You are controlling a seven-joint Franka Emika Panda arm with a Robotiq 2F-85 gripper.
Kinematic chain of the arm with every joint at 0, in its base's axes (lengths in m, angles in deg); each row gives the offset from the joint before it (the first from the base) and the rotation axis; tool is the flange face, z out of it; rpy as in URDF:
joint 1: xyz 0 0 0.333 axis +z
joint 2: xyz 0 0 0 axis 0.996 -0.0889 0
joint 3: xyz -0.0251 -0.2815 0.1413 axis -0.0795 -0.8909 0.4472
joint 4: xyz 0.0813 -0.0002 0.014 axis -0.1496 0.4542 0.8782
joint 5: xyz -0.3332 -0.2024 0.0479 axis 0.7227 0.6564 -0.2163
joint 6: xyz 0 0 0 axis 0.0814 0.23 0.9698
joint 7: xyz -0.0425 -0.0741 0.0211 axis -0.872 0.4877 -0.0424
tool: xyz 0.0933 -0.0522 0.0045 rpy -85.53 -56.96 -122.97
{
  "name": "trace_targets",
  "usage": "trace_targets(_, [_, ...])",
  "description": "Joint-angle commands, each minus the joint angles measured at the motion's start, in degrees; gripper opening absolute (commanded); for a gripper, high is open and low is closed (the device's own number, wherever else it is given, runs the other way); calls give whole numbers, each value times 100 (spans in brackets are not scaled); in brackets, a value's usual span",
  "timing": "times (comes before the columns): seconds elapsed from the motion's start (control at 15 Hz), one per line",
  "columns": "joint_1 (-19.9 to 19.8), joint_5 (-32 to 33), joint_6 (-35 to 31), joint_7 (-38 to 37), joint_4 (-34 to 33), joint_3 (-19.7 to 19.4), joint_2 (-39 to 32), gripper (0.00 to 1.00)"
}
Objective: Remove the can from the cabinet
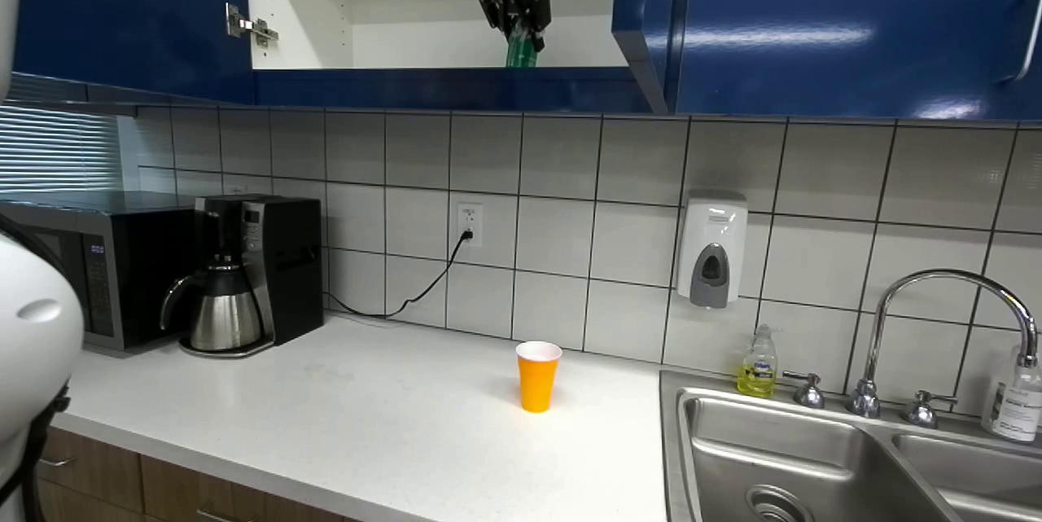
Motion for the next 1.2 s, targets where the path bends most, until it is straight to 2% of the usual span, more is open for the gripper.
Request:
trace_targets(0.0, [65,36,166,-115,-47,22,102,38])
trace_targets(0.67, [283,114,258,-117,468,35,839,38])
trace_targets(1.13, [366,-90,637,75,1591,91,1814,38])
